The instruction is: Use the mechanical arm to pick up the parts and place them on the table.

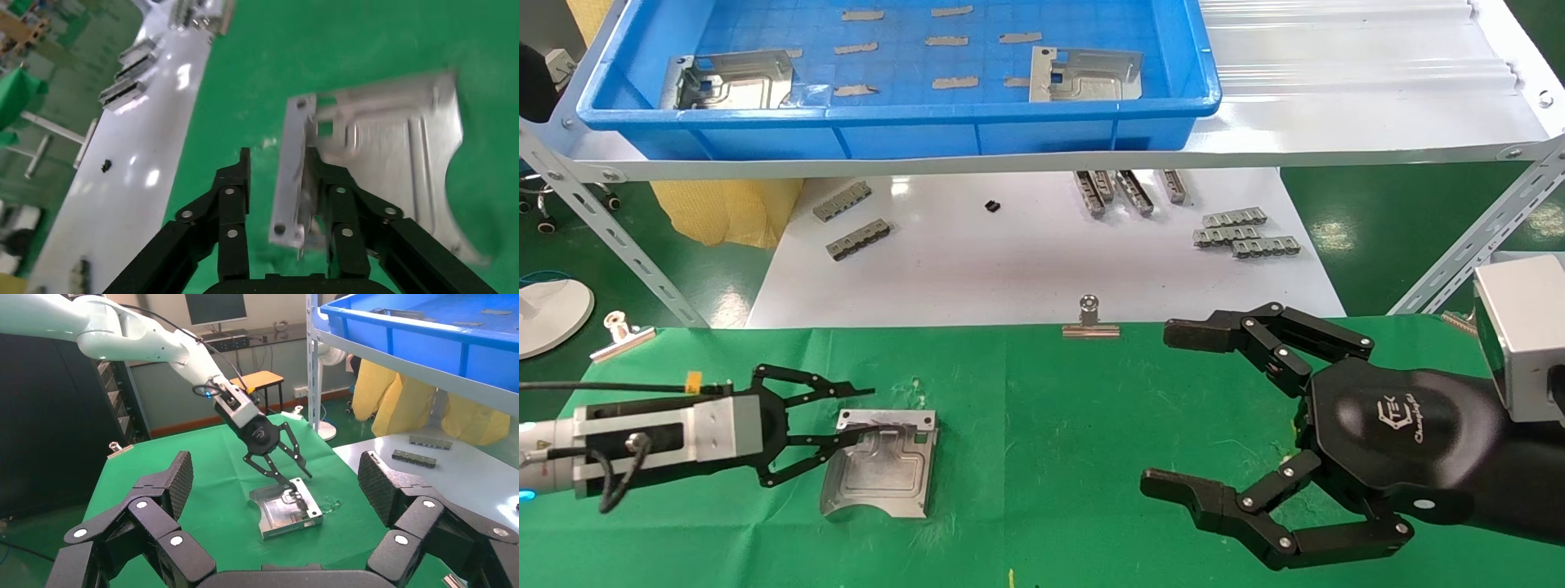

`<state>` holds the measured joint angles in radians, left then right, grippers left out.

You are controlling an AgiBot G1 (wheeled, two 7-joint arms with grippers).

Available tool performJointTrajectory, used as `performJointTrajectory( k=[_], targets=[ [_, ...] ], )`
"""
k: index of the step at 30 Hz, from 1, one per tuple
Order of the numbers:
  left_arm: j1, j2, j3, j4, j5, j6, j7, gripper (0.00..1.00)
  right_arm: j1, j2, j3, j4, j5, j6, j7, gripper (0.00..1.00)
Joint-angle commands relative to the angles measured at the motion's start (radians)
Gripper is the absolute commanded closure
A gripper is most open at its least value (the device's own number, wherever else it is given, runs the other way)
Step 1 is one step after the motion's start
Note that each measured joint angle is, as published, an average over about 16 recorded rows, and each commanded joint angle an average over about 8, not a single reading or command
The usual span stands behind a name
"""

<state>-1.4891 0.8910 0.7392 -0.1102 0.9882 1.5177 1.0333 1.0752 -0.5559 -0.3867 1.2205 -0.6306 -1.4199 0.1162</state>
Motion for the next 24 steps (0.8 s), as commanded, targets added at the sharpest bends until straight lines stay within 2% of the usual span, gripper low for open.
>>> performJointTrajectory(
  k=[1,12,24],
  targets=[
    [-0.006,0.002,-0.003,0.019,-0.006,0.019,-0.015,0.0,0.0,0.0,0.0,0.0,0.0,0.0,0.0,0.0],
    [0.006,-0.005,-0.023,0.063,-0.053,0.075,-0.217,0.0,0.0,0.0,0.0,0.0,0.0,0.0,0.0,0.0],
    [0.016,-0.01,-0.032,0.044,-0.061,0.073,-0.238,0.0,0.0,0.0,0.0,0.0,0.0,0.0,0.0,0.0]
  ],
)
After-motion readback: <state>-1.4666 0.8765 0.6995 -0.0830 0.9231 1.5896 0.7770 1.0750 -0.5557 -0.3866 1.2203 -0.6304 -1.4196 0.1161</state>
